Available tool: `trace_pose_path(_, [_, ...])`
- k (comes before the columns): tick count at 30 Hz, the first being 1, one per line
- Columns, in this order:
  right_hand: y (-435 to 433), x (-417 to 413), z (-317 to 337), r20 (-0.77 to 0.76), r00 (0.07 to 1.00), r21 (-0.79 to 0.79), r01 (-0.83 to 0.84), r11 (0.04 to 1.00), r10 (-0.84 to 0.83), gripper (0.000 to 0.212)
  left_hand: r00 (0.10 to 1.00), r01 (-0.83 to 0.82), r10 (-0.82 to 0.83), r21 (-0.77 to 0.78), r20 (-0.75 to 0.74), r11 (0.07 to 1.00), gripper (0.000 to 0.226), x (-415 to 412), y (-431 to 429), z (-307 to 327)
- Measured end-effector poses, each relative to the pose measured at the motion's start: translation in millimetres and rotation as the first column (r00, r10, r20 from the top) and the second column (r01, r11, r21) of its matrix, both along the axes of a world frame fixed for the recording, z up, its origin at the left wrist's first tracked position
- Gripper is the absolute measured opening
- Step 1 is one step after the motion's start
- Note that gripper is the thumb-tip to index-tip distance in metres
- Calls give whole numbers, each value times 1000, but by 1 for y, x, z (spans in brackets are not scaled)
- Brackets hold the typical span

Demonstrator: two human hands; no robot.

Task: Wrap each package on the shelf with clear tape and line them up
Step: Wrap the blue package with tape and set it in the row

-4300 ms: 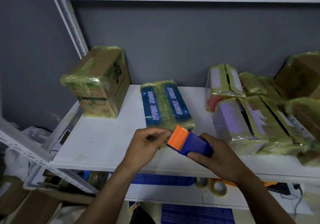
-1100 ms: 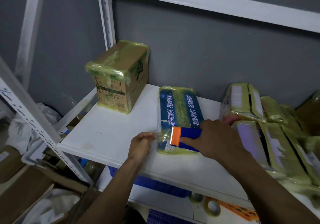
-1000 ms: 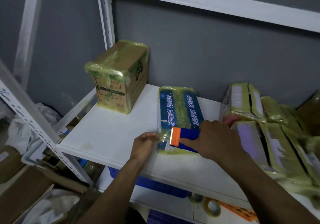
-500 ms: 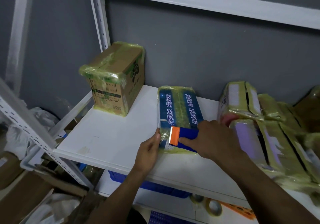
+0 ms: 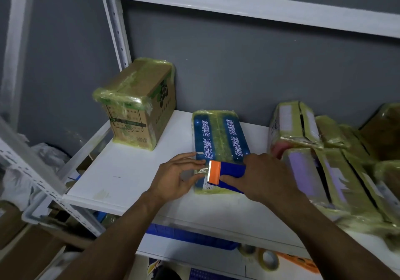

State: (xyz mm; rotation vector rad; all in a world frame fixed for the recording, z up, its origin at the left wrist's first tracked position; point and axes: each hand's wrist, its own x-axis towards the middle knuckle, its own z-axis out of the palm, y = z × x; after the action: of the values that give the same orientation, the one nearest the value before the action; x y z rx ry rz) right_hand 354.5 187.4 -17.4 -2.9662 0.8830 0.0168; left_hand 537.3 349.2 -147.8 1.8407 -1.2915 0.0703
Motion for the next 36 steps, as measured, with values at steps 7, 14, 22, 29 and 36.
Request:
trace_pose_path(7, [-5,-11,1,24,999,67,24,997,-26,81,999,-17,18,-5,49,1000,44,2,1,-5])
trace_pose_path(14, [-25,-25,6,42,996,10,72,997,-72,70,1000,21,-22,58,14,998,44,1,3,-4])
trace_pose_path(22, [-29,-14,-6,14,996,10,92,996,-92,79,967,40,-75,147,242,988,44,-8,6,7])
trace_pose_path(29, [-28,-11,-4,16,997,24,79,997,-79,77,965,-28,-3,115,262,993,44,-10,-9,22])
trace_pose_path(36, [-20,-10,-11,11,998,-6,69,998,-68,80,959,10,-43,116,281,993,38,-10,-2,10])
